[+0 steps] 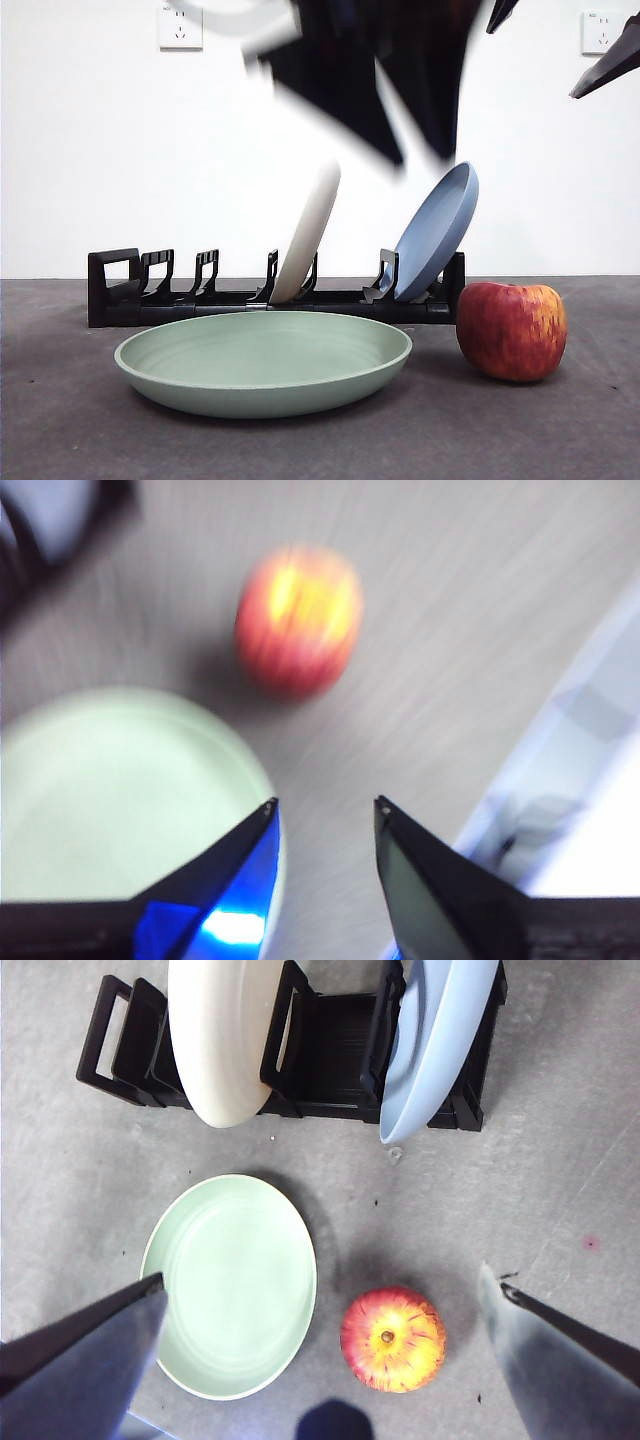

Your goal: Take the green plate from the plate rack,put the plate on the table,take the apple from the table,put the apple in the plate

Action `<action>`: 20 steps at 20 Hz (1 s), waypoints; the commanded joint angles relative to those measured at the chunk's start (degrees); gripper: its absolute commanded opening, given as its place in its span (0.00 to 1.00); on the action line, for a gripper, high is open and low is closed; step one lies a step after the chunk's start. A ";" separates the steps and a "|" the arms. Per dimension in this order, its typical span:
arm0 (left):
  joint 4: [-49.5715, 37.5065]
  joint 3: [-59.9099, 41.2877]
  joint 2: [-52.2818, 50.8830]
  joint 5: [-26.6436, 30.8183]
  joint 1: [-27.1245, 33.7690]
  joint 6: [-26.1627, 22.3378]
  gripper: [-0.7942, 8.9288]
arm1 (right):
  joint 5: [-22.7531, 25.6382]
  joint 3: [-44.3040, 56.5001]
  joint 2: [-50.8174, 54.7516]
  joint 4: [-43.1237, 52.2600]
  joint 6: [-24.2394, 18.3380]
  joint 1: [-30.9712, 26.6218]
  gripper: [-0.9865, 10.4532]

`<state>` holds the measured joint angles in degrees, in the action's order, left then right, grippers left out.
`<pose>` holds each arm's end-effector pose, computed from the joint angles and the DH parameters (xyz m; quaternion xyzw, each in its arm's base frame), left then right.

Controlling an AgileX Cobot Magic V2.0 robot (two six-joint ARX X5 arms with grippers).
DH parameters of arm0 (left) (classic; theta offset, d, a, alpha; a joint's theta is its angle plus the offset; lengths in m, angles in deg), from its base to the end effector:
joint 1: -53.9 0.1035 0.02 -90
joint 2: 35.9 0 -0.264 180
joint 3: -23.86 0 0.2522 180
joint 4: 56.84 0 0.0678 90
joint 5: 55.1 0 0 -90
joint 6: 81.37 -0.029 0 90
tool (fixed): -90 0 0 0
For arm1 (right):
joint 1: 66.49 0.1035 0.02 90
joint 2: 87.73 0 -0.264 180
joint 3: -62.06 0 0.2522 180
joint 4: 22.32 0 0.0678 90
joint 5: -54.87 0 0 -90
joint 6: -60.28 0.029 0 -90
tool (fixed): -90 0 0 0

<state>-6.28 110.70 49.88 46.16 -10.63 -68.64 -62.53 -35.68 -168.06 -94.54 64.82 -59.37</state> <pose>0.1407 -0.2822 0.2983 0.1656 0.3735 -0.3680 0.8353 0.2665 0.0467 0.3628 0.1146 0.4632 0.2453 0.8439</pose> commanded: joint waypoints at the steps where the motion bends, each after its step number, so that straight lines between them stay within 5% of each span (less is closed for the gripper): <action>1: 0.07 -0.13 -9.53 -2.75 -0.79 0.70 0.25 | 0.74 -0.17 0.42 -0.33 -1.57 0.04 0.57; 10: 5.49 -0.13 -38.14 -3.52 0.59 0.68 0.25 | 11.91 3.76 19.96 -6.12 -1.46 5.62 0.57; 15: 20.92 -0.13 -47.47 5.11 0.63 3.61 0.25 | 17.88 13.31 35.41 -8.83 4.07 10.91 0.57; 20: 33.07 -0.15 -54.51 6.86 0.57 9.68 0.25 | 18.88 28.28 43.91 -8.44 8.48 11.30 0.57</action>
<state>26.90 110.72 -4.19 52.74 -10.22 -60.83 -43.91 -8.43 -124.17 -103.45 71.68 -48.18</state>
